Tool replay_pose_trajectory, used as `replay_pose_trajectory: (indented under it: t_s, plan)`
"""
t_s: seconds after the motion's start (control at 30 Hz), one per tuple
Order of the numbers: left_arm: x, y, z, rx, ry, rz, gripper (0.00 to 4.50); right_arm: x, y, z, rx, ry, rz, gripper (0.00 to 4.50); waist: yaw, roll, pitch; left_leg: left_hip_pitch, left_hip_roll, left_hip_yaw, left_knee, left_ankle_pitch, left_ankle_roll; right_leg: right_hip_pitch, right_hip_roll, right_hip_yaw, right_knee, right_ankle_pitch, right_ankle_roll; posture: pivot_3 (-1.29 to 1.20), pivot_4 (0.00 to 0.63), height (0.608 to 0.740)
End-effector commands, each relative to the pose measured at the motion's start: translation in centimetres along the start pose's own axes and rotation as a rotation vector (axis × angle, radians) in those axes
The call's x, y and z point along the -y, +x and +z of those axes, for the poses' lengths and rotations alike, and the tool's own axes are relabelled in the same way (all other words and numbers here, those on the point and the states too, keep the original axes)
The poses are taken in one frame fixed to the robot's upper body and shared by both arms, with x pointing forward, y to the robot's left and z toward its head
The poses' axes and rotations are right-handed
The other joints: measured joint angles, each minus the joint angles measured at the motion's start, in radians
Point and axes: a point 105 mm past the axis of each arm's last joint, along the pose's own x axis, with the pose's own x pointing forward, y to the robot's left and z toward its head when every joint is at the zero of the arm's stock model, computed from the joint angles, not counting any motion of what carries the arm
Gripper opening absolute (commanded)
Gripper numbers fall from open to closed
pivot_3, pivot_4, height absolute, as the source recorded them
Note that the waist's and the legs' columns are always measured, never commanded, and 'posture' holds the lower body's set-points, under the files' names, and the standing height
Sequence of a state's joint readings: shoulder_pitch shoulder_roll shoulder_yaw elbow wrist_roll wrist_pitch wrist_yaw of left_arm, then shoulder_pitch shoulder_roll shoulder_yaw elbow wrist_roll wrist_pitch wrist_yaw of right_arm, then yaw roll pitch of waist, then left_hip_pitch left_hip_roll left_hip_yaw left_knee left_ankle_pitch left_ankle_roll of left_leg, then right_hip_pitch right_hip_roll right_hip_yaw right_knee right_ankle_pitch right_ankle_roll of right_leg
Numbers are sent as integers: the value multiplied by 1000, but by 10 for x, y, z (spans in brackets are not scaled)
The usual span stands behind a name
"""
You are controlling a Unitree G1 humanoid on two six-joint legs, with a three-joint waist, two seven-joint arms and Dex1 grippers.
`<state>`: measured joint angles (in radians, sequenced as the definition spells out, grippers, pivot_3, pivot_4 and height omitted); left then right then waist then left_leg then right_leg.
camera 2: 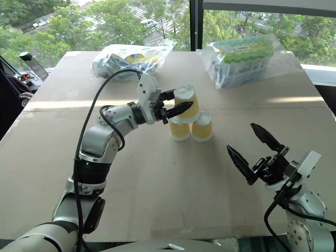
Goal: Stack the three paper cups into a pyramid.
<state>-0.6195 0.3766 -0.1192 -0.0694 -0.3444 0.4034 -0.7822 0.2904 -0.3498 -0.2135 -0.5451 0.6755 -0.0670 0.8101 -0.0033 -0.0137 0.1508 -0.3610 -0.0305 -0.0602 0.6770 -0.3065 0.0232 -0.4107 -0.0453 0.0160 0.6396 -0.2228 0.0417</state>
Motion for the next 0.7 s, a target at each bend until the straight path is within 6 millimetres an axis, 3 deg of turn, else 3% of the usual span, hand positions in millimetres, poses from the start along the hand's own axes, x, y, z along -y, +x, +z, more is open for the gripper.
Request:
replay_pose_trajectory:
  t_s: [0.03, 0.07, 0.1, 0.13, 0.3, 0.53, 0.63, 0.7]
  plan:
    - [4, 0, 9, 29, 49, -6, 3538, -2, 5, 11, 36, -24, 29, 4500, 0, 0, 0, 0, 0, 0, 0, 0, 0, 0, 0, 0, 0, 0, 0, 0, 150, 740]
    - [4, 1, 9, 33, 48, -3, 3771, -2, 5, 11, 36, -24, 30, 4500, 0, 0, 0, 0, 0, 0, 0, 0, 0, 0, 0, 0, 0, 0, 0, 0, 150, 740]
    - [3, 1, 10, 38, 55, -1, 4407, -3, 5, 11, 35, -23, 31, 4500, 1, 0, 0, 0, 0, 0, 0, 0, 0, 0, 0, 0, 0, 0, 0, 0, 150, 740]
    - [3, 2, 11, 41, 58, 1, 4463, -4, 6, 11, 34, -22, 34, 4500, 2, 0, 0, 0, 0, 0, 0, 0, 0, 0, 0, 0, 0, 0, 0, 0, 150, 740]
    - [8, 3, 17, 92, 46, -12, 4463, -4, 6, 11, 29, -19, 36, 4500, 3, 0, 0, 0, 0, 0, 0, 0, 0, 0, 0, 0, 0, 0, 0, 0, 150, 740]
    - [23, -20, 61, 299, 76, -44, 4463, -7, 3, 2, -16, -1, 75, 4500, 3, 0, 0, -1, 0, 0, 0, 0, 0, 0, -3, 1, 0, 0, 0, 0, 150, 740]
    - [29, -38, 60, 275, 61, -32, 4463, -5, 3, -3, -39, 2, 94, 4500, -2, 0, 0, 0, 0, 0, 0, 0, 0, 0, -3, 1, 0, 0, 0, 0, 150, 740]
    - [30, -57, 46, 193, 59, 21, 4463, -3, 1, -10, -69, 2, 110, 4500, -9, 0, 0, 1, 1, 1, 0, 0, 0, 0, -3, 2, 0, 0, 0, 0, 150, 740]
